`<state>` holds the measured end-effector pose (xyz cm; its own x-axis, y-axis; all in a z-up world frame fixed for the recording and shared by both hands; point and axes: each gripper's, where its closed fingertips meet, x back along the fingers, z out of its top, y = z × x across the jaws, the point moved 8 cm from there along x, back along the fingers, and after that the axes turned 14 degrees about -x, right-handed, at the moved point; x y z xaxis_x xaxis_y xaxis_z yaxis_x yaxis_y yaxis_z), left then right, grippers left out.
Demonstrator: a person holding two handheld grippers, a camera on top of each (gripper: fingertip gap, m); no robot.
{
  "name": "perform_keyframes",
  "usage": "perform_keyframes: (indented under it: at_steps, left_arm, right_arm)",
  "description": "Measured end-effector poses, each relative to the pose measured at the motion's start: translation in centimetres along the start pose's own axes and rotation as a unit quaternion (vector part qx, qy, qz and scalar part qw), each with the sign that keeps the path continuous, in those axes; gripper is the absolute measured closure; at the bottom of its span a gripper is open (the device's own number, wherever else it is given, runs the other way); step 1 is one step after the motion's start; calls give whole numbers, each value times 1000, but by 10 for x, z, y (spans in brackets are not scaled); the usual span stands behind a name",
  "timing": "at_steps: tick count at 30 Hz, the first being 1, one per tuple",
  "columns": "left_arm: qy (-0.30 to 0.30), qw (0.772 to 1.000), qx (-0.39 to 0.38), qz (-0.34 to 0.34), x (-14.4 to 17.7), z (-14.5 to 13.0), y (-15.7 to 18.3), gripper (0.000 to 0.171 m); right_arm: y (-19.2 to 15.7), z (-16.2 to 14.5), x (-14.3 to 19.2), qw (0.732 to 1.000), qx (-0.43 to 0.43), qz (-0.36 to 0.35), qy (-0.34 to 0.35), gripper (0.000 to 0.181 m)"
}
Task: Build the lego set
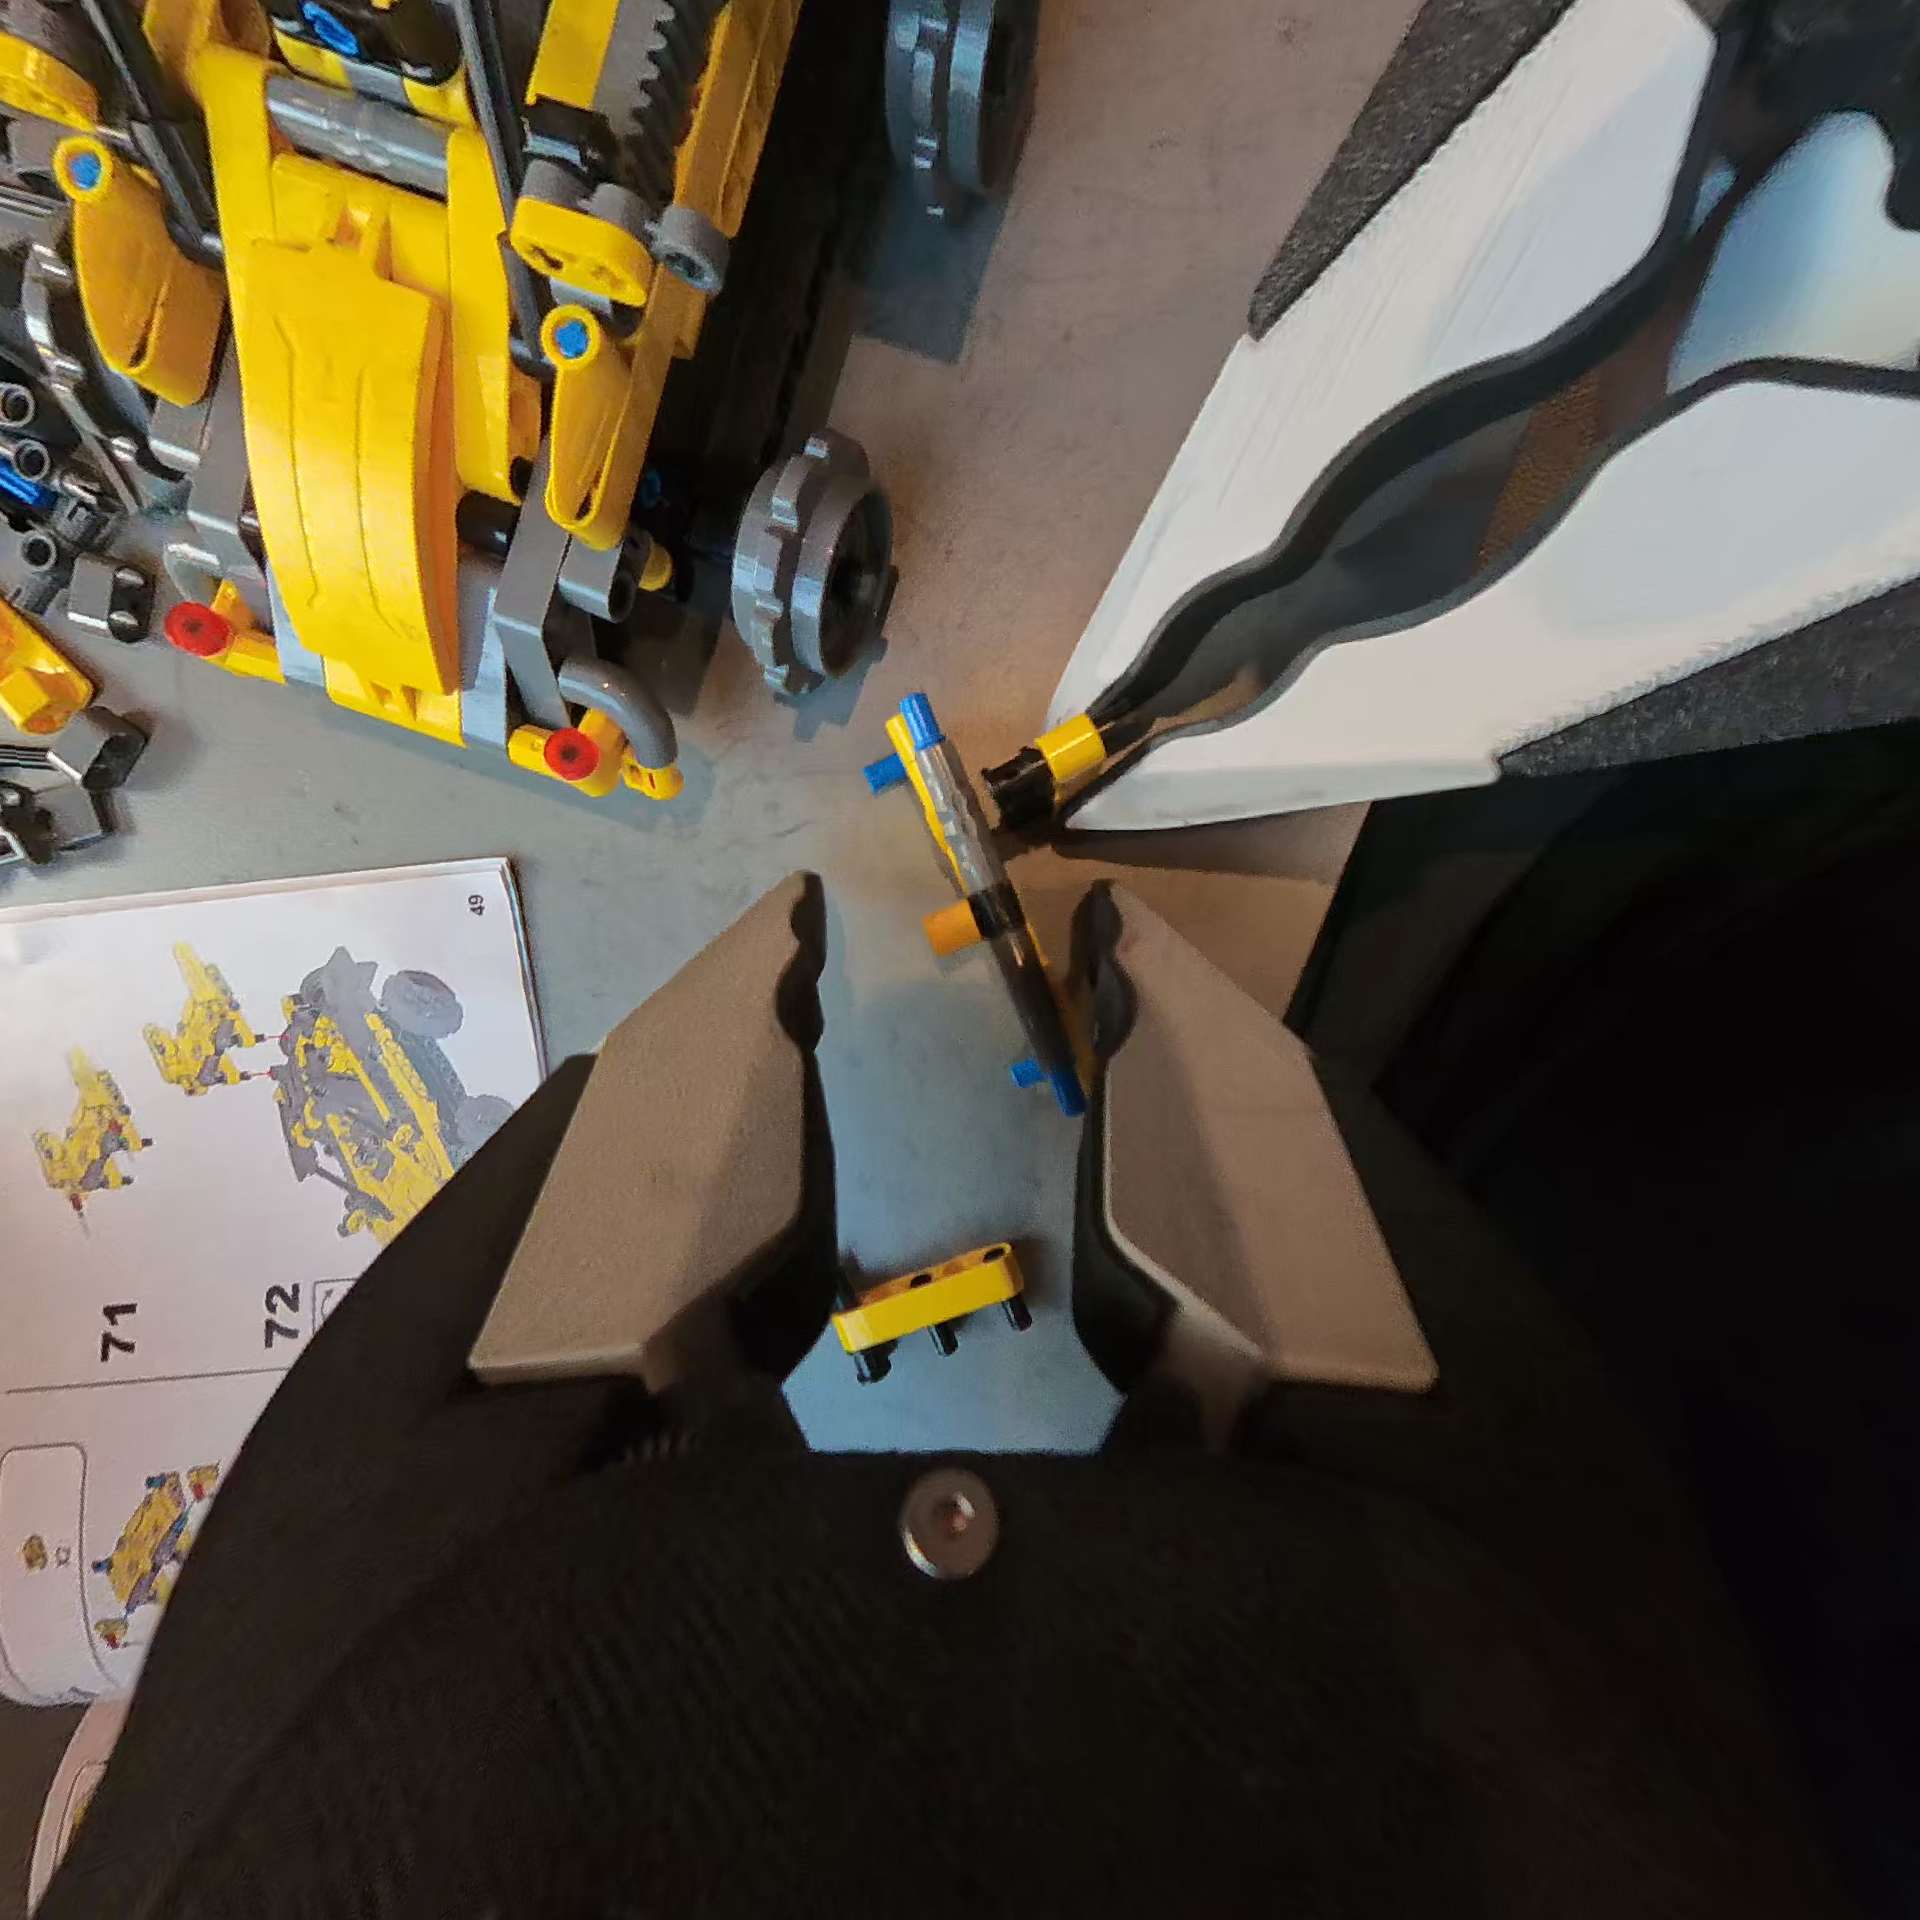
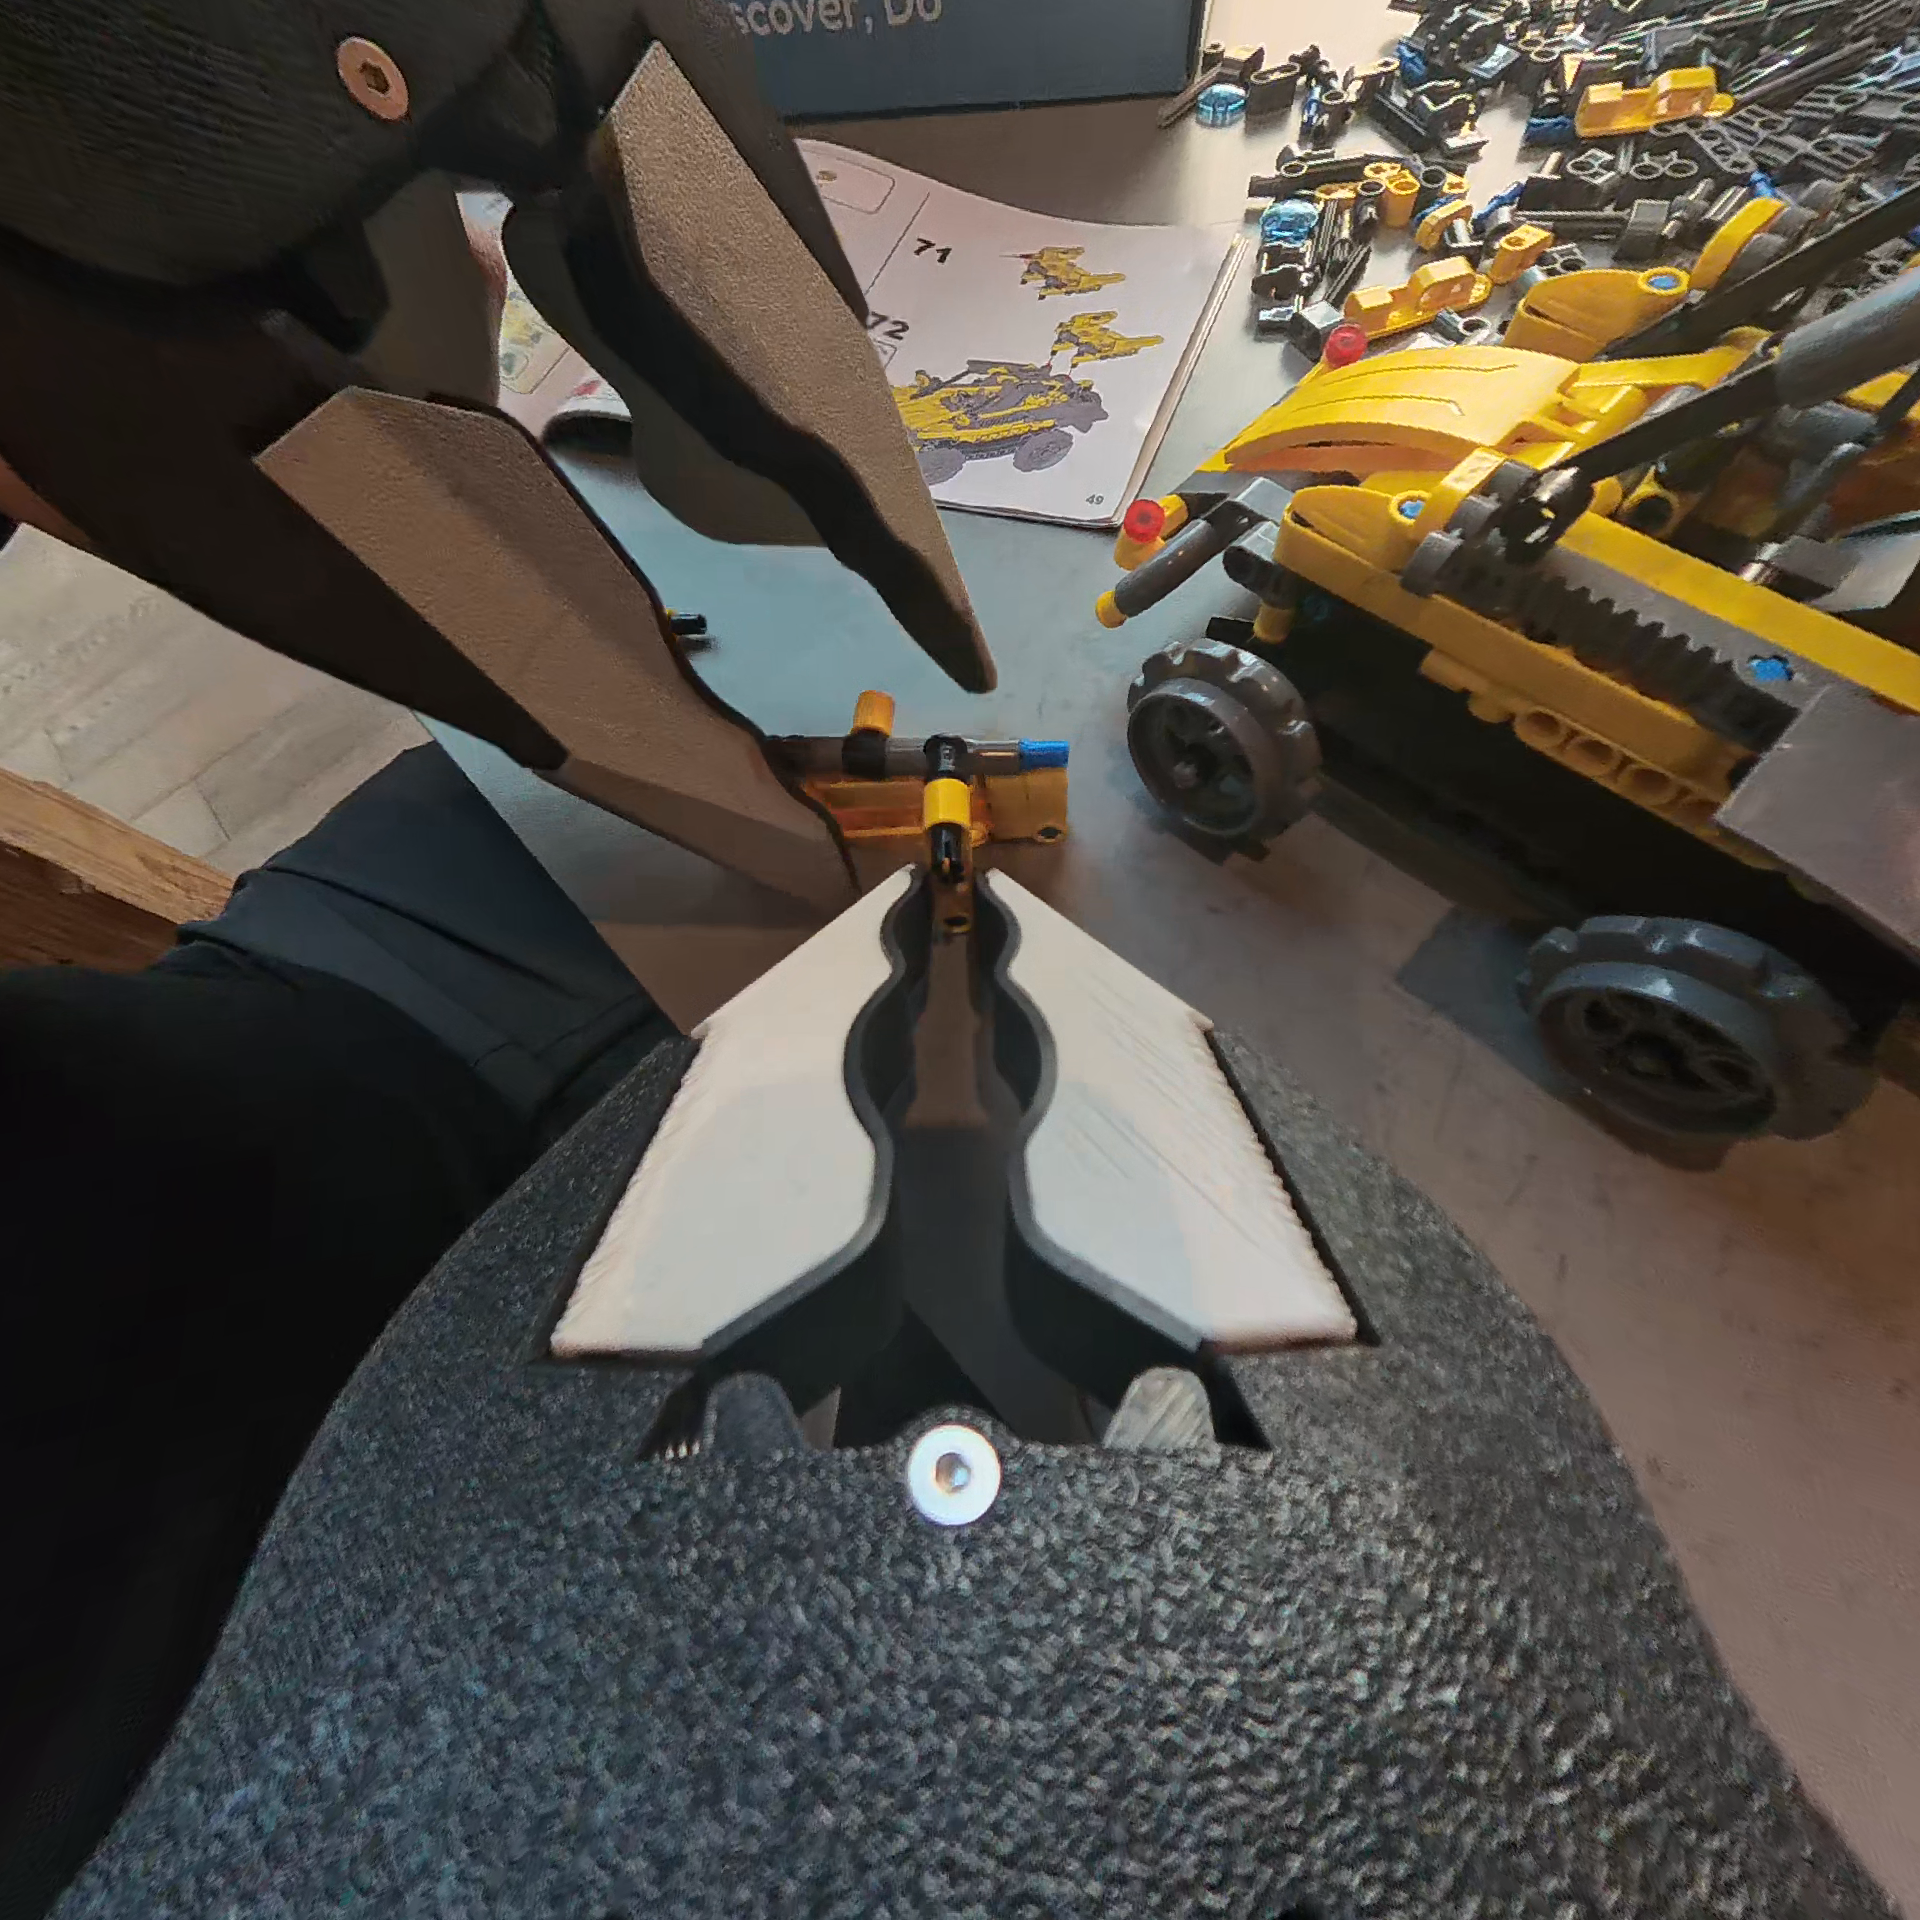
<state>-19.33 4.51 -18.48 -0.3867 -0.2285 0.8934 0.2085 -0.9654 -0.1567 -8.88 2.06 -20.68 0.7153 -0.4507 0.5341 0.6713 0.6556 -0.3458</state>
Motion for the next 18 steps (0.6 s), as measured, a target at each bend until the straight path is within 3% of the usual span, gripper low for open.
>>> perform_keyframes:
  at_steps: [5,18]
  left_arm:
    - [-7,1000,-4,-17,-4,3,3,153]
    - [14,999,23,-22,-5,0,4,153]
  right_arm:
    - [1,1,0,1000,-2,-5,-2,174]
    - [-2,1,-4,1000,19,-17,6,174]
